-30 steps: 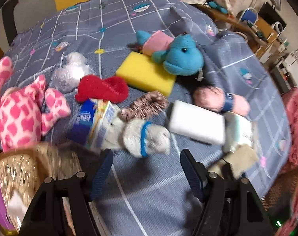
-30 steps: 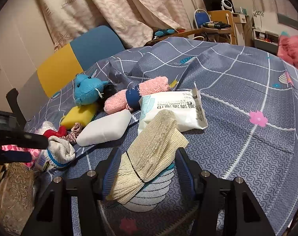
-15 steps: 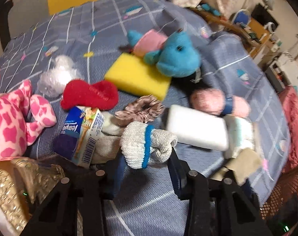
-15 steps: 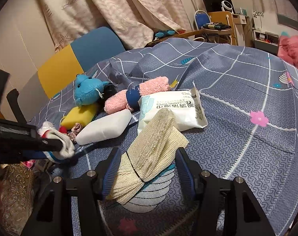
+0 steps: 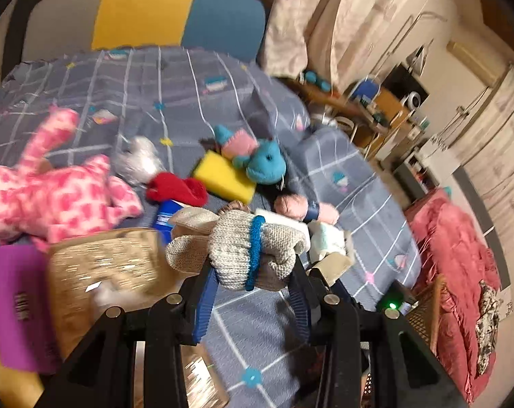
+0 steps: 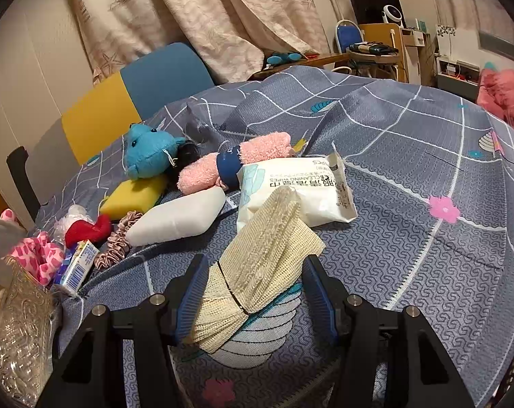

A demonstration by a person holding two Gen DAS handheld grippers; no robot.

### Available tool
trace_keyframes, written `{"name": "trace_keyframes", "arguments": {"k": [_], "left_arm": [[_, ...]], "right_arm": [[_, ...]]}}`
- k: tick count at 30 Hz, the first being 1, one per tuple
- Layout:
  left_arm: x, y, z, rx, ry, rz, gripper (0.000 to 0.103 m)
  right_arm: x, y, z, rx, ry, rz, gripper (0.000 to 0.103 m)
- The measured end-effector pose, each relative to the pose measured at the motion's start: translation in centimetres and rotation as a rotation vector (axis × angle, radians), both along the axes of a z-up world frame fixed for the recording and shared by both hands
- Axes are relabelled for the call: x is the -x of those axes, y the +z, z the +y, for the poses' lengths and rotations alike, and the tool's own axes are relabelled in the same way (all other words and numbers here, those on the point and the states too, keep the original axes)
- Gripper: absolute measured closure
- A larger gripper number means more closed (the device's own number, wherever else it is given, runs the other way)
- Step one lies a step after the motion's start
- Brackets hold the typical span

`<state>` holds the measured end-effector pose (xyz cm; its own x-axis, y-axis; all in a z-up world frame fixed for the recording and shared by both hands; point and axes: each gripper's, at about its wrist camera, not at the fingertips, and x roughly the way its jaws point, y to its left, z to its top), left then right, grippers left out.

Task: Organize soft objects
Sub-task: 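Grasp the white knit glove with blue cuff with the left tool, then release the glove into the gold tray with the left tool while the right tool carries the cloth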

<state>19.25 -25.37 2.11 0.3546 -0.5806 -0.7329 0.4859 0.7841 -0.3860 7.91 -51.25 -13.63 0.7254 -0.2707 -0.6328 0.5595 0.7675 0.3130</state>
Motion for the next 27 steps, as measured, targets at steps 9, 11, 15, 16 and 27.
{"name": "trace_keyframes", "arguments": {"k": [9,11,15,16,27], "left_arm": [[1.0,2.6,12.2,-0.016,0.169,-0.134,0.063],[0.7,2.1,15.7,-0.033,0.235,-0.150,0.063],[-0.4,-0.1,21.1,-0.046,0.342,-0.113,0.063],[-0.7,-0.9,22.6,-0.045,0.370,-0.095,0.063],[-2.3,-8.0,34.1,-0.107,0.558,0.041,0.063]], "right_arm": [[0.7,0.9,0.5,0.010,0.024,0.036,0.089],[1.2,1.2,1.0,0.019,0.037,0.043,0.089],[1.1,1.5,1.3,0.025,0.047,0.078,0.089],[1.1,1.5,1.2,0.013,0.044,0.080,0.089],[2.8,2.7,1.9,-0.082,0.023,0.041,0.095]]}}
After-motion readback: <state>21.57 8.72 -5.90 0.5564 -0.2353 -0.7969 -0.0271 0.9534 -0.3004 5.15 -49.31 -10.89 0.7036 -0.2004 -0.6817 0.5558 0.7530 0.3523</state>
